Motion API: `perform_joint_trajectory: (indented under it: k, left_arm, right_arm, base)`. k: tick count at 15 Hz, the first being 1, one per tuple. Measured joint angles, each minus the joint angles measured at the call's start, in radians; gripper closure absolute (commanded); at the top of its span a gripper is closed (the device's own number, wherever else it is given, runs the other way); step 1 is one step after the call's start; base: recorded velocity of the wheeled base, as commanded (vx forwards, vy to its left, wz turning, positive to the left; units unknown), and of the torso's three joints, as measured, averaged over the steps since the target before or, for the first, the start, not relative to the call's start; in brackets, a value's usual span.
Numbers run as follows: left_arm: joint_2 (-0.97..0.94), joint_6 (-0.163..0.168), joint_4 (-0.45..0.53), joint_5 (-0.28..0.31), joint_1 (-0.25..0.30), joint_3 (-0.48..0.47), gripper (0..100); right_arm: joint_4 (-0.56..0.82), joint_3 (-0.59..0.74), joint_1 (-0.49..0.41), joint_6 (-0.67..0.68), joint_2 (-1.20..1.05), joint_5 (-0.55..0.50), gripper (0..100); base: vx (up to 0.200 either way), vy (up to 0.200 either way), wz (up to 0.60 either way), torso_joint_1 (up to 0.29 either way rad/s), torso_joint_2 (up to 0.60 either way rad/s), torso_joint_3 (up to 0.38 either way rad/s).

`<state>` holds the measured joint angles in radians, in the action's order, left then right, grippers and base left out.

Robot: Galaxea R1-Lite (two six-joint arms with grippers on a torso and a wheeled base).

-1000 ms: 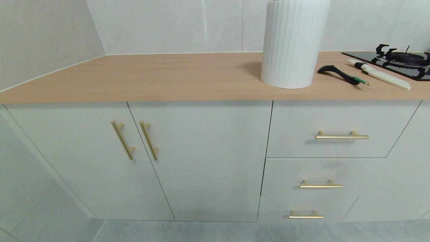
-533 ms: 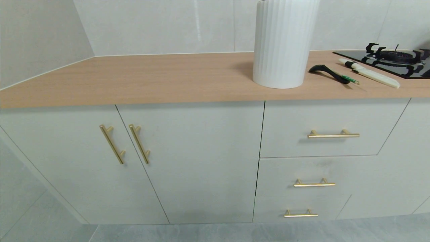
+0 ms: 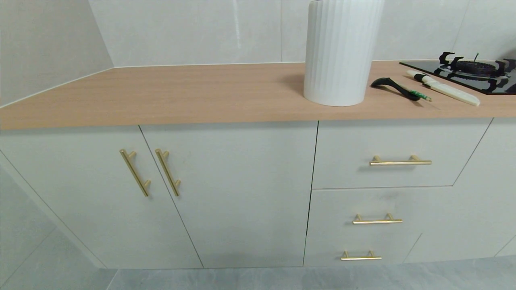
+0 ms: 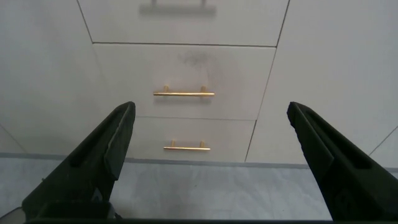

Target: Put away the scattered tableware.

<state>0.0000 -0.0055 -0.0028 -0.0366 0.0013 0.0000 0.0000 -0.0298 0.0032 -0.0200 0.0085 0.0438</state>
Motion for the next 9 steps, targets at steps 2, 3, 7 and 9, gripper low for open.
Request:
perform_joint_trajectory:
  k: [2, 3, 7, 9]
  left_arm:
    - [0.000, 0.000, 0.000, 0.000, 0.000, 0.000, 0]
    - [0.000, 0.000, 0.000, 0.000, 0.000, 0.000, 0]
    - [0.000, 0.000, 0.000, 0.000, 0.000, 0.000, 0]
    - [0.000, 0.000, 0.000, 0.000, 0.000, 0.000, 0]
  right_arm:
    - [0.003, -0.130, 0.010, 0.017, 0.070, 0.013, 0]
    - [0.007, -0.173, 0.016, 0.019, 0.127, 0.018, 0]
    - [0.016, -0.296, 0.048, 0.018, 0.446, 0.035, 0]
    - [0.013, -0.326, 0.077, 0.019, 0.621, 0.037, 0]
  base:
    - [0.000, 0.000, 0.00, 0.000, 0.00, 0.000]
    - [0.000, 0.000, 0.00, 0.000, 0.00, 0.000]
    - [0.000, 0.000, 0.00, 0.000, 0.00, 0.000]
    - [0.000, 0.000, 0.00, 0.000, 0.00, 0.000]
